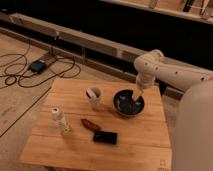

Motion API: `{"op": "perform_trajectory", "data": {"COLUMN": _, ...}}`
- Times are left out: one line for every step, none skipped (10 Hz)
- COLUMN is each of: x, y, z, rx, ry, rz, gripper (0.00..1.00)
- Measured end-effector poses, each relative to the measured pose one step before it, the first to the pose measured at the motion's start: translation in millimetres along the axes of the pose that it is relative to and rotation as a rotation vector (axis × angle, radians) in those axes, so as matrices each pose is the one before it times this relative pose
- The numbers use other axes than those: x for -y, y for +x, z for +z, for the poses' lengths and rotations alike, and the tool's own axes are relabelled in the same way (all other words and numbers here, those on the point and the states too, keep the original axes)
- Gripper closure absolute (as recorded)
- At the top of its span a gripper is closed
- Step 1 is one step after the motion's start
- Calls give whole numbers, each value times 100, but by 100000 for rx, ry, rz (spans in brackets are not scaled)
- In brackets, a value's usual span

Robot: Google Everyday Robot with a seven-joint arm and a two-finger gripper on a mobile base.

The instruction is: Knock the bottle over

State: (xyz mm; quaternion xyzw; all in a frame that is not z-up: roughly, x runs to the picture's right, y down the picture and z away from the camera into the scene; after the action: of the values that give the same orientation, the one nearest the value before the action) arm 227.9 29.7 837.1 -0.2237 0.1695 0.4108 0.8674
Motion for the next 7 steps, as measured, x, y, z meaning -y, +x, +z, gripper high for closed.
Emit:
{"op": "perform_trajectory", "data": {"x": 1, "y": 3, "z": 3, "rx": -5, "ry": -1, "rz": 0, "gripper": 20}}
{"op": "perform_trajectory", "data": {"x": -2, "y": -3, "z": -2, "rx": 4, "ry": -2, "rz": -1, "gripper": 20}}
{"op": "perform_trajectory", "data": {"x": 0, "y": -2, "z": 9, "rx": -34, "ry": 56, "rz": -40, "gripper": 20}}
{"op": "perform_trajectory", "data": {"x": 26, "y": 17, "z": -84, "rx": 23, "ry": 291, "rz": -196, "gripper": 20}}
{"op": "perform_trajectory", "data": {"x": -4, "y": -337, "z": -949, "rx": 1385, "ry": 1081, "rz": -808, "gripper": 20}}
{"op": "perform_trajectory", "data": {"x": -153, "y": -256, "z": -1177, "rx": 1028, "ry": 1298, "rz": -1057, "gripper": 20}}
{"op": "perform_trajectory", "data": {"x": -682, "y": -532, "z": -2040, "rx": 2108, "ry": 1356, "rz": -2082, "gripper": 20}}
